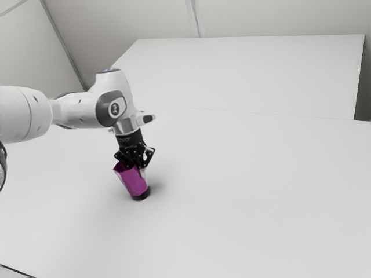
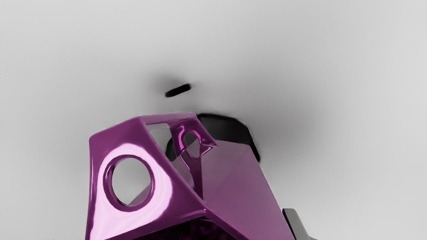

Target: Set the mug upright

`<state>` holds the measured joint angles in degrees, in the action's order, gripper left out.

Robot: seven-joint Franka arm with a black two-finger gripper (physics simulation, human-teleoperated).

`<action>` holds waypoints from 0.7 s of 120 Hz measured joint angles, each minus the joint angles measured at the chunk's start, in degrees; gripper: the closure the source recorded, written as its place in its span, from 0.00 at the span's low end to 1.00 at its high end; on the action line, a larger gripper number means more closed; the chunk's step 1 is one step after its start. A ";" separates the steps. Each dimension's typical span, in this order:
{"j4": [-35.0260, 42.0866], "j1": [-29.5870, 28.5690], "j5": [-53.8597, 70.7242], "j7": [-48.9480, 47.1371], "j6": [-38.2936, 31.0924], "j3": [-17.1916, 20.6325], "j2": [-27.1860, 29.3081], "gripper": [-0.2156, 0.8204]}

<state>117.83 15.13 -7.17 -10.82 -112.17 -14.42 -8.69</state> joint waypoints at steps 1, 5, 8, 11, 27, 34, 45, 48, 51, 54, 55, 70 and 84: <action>-0.02 0.03 0.11 -0.35 0.02 0.00 -0.08 0.94; -0.07 0.18 0.47 -1.72 0.07 0.00 -0.41 0.94; -0.10 0.27 0.68 -2.73 0.05 0.00 -0.60 0.94; -0.13 0.32 0.88 -3.70 -0.02 0.00 -0.72 0.94; -0.22 0.66 2.85 -8.68 -1.41 -0.06 -1.04 0.94; -0.21 0.93 3.45 -10.73 -1.96 -0.08 -1.23 0.94; -0.12 1.13 3.95 -13.66 -3.49 -0.08 -1.68 0.94; -0.09 1.14 4.03 -14.40 -4.17 -0.08 -1.73 0.94; -0.07 1.15 4.09 -15.10 -4.83 -0.09 -1.73 0.94; -0.04 1.15 4.14 -15.78 -5.45 -0.09 -1.71 0.94; -0.03 1.15 4.15 -16.01 -5.64 -0.09 -1.70 0.94; 0.30 1.59 4.17 -19.11 -8.36 -0.18 -1.58 0.94; 1.06 1.96 3.83 -21.64 -11.03 -0.18 -1.58 0.94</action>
<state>118.88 17.09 -3.34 -32.45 -123.21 -14.59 -10.27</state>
